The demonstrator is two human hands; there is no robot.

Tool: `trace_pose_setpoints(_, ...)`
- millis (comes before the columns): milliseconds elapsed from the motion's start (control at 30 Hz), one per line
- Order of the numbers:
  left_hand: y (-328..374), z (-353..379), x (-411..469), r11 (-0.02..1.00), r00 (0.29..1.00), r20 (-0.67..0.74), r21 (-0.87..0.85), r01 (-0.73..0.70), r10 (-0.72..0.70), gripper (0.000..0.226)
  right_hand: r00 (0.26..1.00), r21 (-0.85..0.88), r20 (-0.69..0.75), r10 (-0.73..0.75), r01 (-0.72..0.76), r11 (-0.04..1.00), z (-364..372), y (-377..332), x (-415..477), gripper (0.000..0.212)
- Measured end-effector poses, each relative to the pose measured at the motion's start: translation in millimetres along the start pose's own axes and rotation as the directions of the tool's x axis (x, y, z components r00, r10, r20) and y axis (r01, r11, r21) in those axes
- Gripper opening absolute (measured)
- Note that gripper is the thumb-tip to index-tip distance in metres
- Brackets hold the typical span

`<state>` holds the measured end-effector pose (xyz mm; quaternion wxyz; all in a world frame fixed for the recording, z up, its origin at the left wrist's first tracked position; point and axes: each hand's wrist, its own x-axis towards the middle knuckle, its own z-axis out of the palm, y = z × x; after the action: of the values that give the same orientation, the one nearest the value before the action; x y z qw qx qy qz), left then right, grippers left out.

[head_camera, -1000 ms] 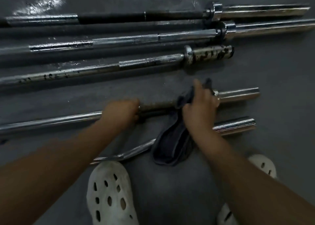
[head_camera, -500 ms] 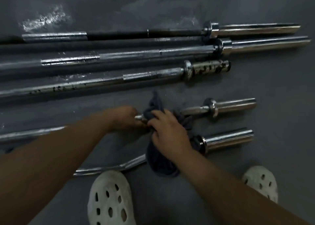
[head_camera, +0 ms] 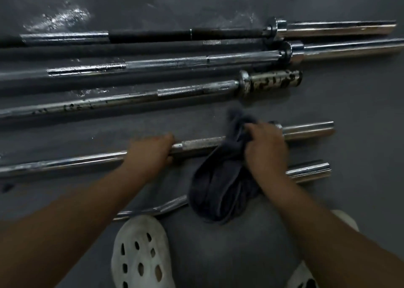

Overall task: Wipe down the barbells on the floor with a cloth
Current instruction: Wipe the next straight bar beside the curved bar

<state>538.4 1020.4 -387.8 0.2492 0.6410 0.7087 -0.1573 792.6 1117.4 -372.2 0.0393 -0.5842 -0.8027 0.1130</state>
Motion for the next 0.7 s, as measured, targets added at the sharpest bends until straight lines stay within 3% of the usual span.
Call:
trace_pose_setpoints(67, -1.9, 1.0, 6.1, 0.991, 0.993, 0.114, -0.134, 0.027, -0.012, 0.031, 0.988, -0.047, 0.04, 0.146, -0.144, 0.988, 2.4, -2.9, -8.7, 0.048)
trace_pose_setpoints(133, -9.8, -13.2, 22.2, 0.946, 0.93, 0.36, -0.321, 0.05, 0.073, 0.024, 0.993, 0.021, 0.113, -0.018, 0.015, 1.0, 17.6, -49.0, -29.7, 0.05)
trace_pose_setpoints(200, -11.9, -25.3, 29.5, 0.956, 0.888, 0.452, -0.29, 0.049, 0.091, 0.018, 0.95, 0.105, 0.196, -0.242, 0.225, 0.969, 23.8, -81.2, -44.6, 0.056)
trace_pose_setpoints(267, -13.0, -21.9, 19.5, 0.979, 0.963, 0.266, -0.204, 0.015, 0.041, 0.028, 0.946, 0.112, 0.186, -0.267, 0.249, 0.962, 17.2, -63.1, -29.1, 0.056)
trace_pose_setpoints(300, -10.0, -13.1, 6.2, 0.992, 0.996, 0.087, -0.123, 0.001, 0.009, 0.035, 0.971, 0.074, 0.16, -0.175, 0.165, 0.984, 14.0, -40.5, -18.4, 0.054)
trace_pose_setpoints(367, -0.3, 6.6, -17.5, 0.999, 0.978, -0.21, -0.038, -0.003, -0.005, 0.039, 0.994, 0.016, 0.085, 0.063, -0.065, 0.998, 7.7, -3.7, -7.0, 0.053)
trace_pose_setpoints(400, -0.5, 12.9, -16.8, 1.0, 0.977, -0.213, -0.027, 0.01, -0.016, 0.038, 0.99, 0.018, 0.087, 0.114, -0.116, 0.993, 7.6, -2.8, -9.6, 0.055)
trace_pose_setpoints(433, -3.7, 8.8, -11.1, 0.998, 0.991, -0.129, -0.054, 0.027, -0.034, 0.034, 0.987, 0.023, 0.12, 0.107, -0.111, 0.994, 8.9, -16.1, -16.7, 0.058)
trace_pose_setpoints(500, -14.9, -3.7, 6.6, 0.956, 0.982, 0.189, -0.289, 0.045, 0.01, 0.029, 0.969, 0.056, 0.245, -0.042, 0.029, 0.998, 14.5, -56.8, -39.1, 0.066)
trace_pose_setpoints(567, -21.2, -16.5, 20.7, 0.919, 0.938, 0.335, -0.391, 0.05, 0.091, 0.018, 0.92, 0.061, 0.36, -0.155, 0.143, 0.988, 17.5, -87.1, -54.3, 0.073)
trace_pose_setpoints(633, -19.7, -16.8, 25.1, 0.947, 0.948, 0.309, -0.32, 0.024, 0.081, 0.015, 0.92, 0.022, 0.376, -0.11, 0.11, 0.994, 20.9, -95.9, -49.6, 0.074)
trace_pose_setpoints(700, -12.3, -8.0, 17.0, 0.981, 0.981, 0.193, -0.194, 0.023, 0.015, 0.026, 0.929, 0.003, 0.363, -0.07, 0.074, 0.997, 19.6, -98.5, -39.0, 0.065)
